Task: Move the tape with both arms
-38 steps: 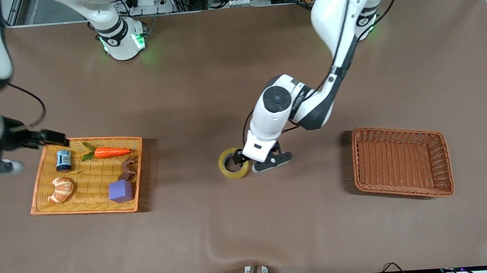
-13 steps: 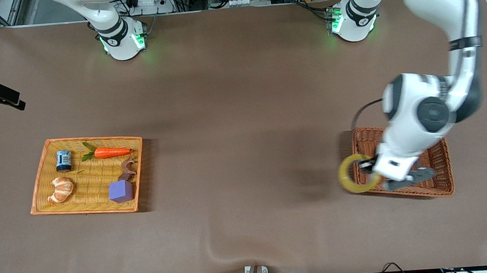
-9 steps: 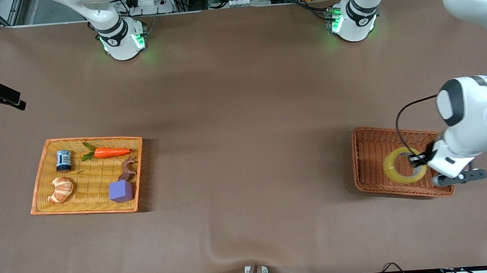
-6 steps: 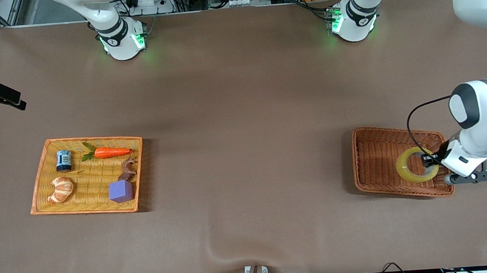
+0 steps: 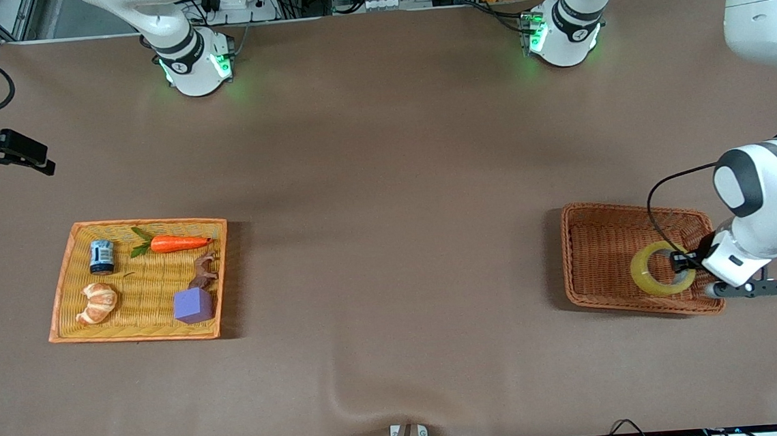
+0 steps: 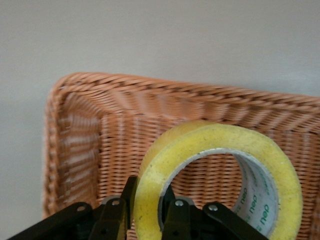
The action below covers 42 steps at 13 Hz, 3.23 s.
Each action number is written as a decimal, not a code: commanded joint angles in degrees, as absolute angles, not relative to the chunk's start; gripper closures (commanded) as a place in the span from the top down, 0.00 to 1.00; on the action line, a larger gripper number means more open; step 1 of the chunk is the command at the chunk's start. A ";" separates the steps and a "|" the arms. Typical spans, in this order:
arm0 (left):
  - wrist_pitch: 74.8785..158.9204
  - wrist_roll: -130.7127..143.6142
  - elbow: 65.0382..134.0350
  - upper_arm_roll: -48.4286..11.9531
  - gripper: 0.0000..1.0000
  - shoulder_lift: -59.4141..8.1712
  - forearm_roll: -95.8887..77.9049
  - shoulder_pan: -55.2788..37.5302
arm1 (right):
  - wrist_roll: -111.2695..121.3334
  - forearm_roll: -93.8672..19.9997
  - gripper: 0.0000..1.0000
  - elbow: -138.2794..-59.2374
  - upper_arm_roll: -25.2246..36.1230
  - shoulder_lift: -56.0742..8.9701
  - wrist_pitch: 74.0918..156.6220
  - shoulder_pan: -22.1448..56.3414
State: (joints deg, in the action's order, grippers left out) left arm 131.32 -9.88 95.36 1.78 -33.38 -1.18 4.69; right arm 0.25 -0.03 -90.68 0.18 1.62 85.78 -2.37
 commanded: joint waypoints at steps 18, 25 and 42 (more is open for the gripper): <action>104.36 -8.01 86.58 1.94 1.00 -15.14 -0.89 2.11 | 1.23 0.70 1.00 -92.11 0.62 3.16 85.69 -4.13; 88.86 4.74 87.01 -1.85 1.00 -3.35 -1.32 -0.16 | 1.14 0.62 1.00 -92.29 0.62 3.16 85.69 -3.87; 82.97 2.20 84.82 -0.35 1.00 -0.62 3.52 -2.29 | 1.14 0.79 1.00 -92.46 0.53 3.08 85.78 -3.96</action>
State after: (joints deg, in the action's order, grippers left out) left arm 84.02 3.22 85.64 -0.38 -0.39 2.54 -2.05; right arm 0.63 0.01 -91.19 1.07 1.67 85.64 -3.49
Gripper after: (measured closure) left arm 0.000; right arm 0.000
